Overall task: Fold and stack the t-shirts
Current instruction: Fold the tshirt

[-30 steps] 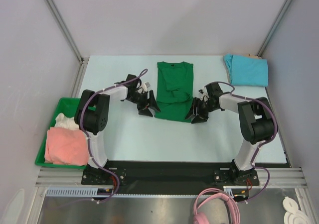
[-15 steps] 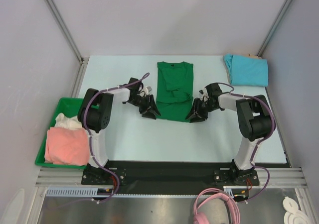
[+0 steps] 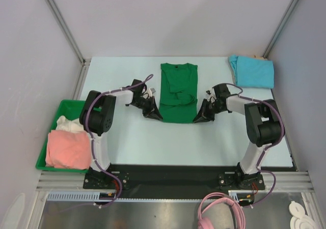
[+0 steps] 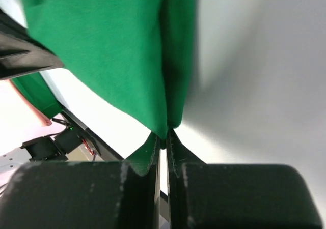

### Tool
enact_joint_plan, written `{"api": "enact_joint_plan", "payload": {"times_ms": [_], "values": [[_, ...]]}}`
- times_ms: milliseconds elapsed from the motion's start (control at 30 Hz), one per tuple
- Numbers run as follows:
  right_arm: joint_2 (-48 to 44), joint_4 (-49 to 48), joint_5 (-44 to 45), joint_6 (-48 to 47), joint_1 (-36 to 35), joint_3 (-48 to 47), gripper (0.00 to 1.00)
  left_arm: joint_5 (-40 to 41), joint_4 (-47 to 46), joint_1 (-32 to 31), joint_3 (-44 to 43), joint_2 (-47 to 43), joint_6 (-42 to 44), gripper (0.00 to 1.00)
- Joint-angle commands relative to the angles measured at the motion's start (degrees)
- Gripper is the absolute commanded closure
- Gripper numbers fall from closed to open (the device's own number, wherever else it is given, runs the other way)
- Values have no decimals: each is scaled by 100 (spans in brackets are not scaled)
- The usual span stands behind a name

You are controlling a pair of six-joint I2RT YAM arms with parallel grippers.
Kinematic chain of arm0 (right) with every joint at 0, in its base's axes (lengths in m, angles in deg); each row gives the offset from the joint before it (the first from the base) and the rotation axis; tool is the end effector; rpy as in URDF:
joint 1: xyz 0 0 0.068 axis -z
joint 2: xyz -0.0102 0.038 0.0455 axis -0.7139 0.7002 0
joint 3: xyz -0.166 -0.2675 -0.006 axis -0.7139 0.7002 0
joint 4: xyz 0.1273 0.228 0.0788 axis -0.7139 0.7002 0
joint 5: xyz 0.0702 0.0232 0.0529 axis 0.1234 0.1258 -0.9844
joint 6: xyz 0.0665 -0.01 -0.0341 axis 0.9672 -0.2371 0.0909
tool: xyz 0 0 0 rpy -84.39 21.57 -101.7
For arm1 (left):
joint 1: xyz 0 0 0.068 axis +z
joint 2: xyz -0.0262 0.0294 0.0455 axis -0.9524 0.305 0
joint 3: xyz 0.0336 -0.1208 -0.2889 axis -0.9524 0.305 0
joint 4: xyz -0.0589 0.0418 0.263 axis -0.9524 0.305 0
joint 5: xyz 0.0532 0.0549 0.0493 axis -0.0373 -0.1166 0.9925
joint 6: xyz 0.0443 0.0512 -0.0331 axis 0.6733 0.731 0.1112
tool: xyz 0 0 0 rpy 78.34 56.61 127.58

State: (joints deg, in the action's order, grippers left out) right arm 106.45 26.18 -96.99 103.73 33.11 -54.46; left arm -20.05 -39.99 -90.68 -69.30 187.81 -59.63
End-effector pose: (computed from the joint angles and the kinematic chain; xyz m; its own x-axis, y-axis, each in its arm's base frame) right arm 0.3479 0.1169 0.1448 -0.9865 0.1443 -0.0778 0.0536 0.7323 0.6788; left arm 0.3859 -0.1758 0.1278 -0.9977 -0.0386 0.0556 -0.0671 0.6722 -0.7374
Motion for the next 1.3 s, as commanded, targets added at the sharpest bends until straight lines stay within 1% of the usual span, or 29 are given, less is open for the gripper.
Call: {"api": "enact_joint_plan", "payload": {"times_ms": [0, 33, 133, 267, 400, 700, 900, 1000, 1033, 1100, 1133, 1200, 1233, 1267], "values": [[-724, 231, -131, -224, 128, 19, 100, -119, 197, -28, -203, -682, 266, 100], [-969, 301, -149, -268, 146, 10, 100, -111, 277, -28, -308, -771, 345, 100], [-1313, 635, -228, -338, 172, 71, 100, -137, 410, -20, -353, -1131, 364, 100], [-1866, 1048, -298, -426, 181, 194, 100, -251, 340, -46, -160, -1457, 214, 100], [-2174, 1224, -272, -497, 190, 230, 100, -234, 348, -160, 7, -1738, 240, 100], [-2439, 1242, -219, -523, 164, 274, 100, -216, 445, -178, 359, -2116, 319, 100], [-2334, 768, -166, -479, 208, 248, 100, -199, 305, -55, 351, -1888, 380, 100], [-2088, 478, -140, -462, 304, 20, 100, -33, 374, -2, -193, -1590, 660, 100], [-2001, 356, -131, -453, 383, -77, 100, 30, 410, 15, -630, -1476, 732, 99], [-1693, 250, -105, -470, 462, -454, 100, 91, 488, 68, -1115, -1116, 898, 100], [-1553, 136, -87, -479, 506, -630, 100, 126, 506, 94, -1631, -975, 934, 100], [-1105, 47, -61, -532, 620, -1174, 100, 214, 576, 130, -2170, -553, 1100, 100], [-947, -57, -43, -558, 664, -1368, 100, 302, 577, 147, -2668, -247, 1136, 100], [-780, -93, -43, -593, 708, -1579, 100, 346, 568, 156, -2917, -88, 1180, 99]]}}
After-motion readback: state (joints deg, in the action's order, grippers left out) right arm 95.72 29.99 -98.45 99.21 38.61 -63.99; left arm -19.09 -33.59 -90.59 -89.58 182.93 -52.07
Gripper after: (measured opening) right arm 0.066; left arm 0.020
